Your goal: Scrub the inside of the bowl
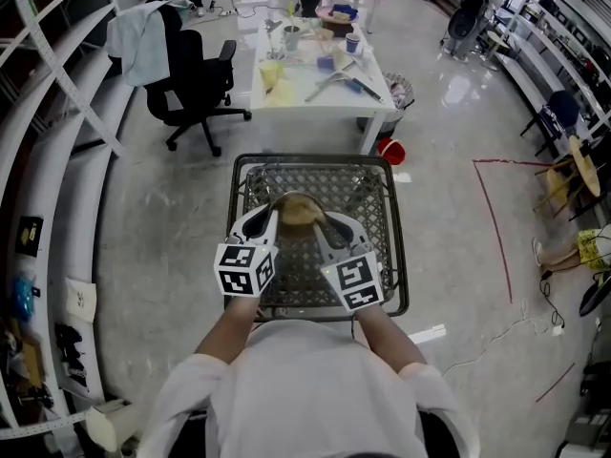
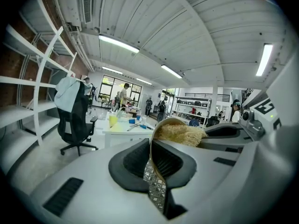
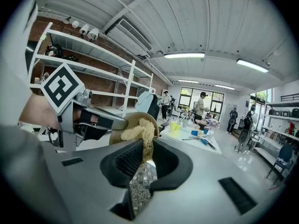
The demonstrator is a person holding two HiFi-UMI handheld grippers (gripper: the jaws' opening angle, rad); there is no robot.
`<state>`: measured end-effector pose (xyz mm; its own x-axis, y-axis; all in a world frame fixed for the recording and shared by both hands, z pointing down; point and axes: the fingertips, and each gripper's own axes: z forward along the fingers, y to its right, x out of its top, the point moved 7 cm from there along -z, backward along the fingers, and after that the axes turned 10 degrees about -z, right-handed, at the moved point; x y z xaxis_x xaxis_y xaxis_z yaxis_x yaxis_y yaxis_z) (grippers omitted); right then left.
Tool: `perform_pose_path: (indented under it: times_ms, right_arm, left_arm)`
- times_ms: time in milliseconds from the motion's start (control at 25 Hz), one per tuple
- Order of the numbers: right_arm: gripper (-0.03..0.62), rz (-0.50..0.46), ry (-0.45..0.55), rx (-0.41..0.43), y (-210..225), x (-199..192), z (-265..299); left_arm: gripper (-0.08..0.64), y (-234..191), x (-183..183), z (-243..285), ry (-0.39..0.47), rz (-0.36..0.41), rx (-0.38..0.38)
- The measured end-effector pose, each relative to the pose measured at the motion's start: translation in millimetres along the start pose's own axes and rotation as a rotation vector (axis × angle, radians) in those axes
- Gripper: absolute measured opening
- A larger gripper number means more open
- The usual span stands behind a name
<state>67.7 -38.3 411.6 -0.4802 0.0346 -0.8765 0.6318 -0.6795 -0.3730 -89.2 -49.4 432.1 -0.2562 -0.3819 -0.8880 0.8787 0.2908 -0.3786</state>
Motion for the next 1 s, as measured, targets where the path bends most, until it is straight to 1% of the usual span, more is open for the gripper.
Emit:
perform_pose_path:
  times_ms: [80,200,400,600,800,1000]
  right_arm:
    - [0.069,0.006,-0.011,-0.010,2,-2,-3]
    - [0.069,0.024,-0.031,-0.003,-2,-10,-7]
    - [0.069,0.034,-0.044,0.049,-18,-17,-4]
    - [0.069,0.016,-0.024,0.075,-22,-8,7]
    - [0.069,-0.011,-0.002,0.055,-12,1,18]
    - [0.069,0.005,-0.016,-0.013,4,-4,13]
  left_arm:
    - [0.044,-3,2,2,0.004,-0.004,0.003]
    - [0.044,-7,5,6,0.008,-0.009,0.009]
    - [0.044,-12,11,10,0.019,-0.013,0.019]
    - [0.044,-9,11,9,0.013,-0.006,0.010]
    - [0.044,-8,3,10,-0.003,-0.008,0.003]
    - [0.044,-11,2,11,-0.006,-0.017,0.006]
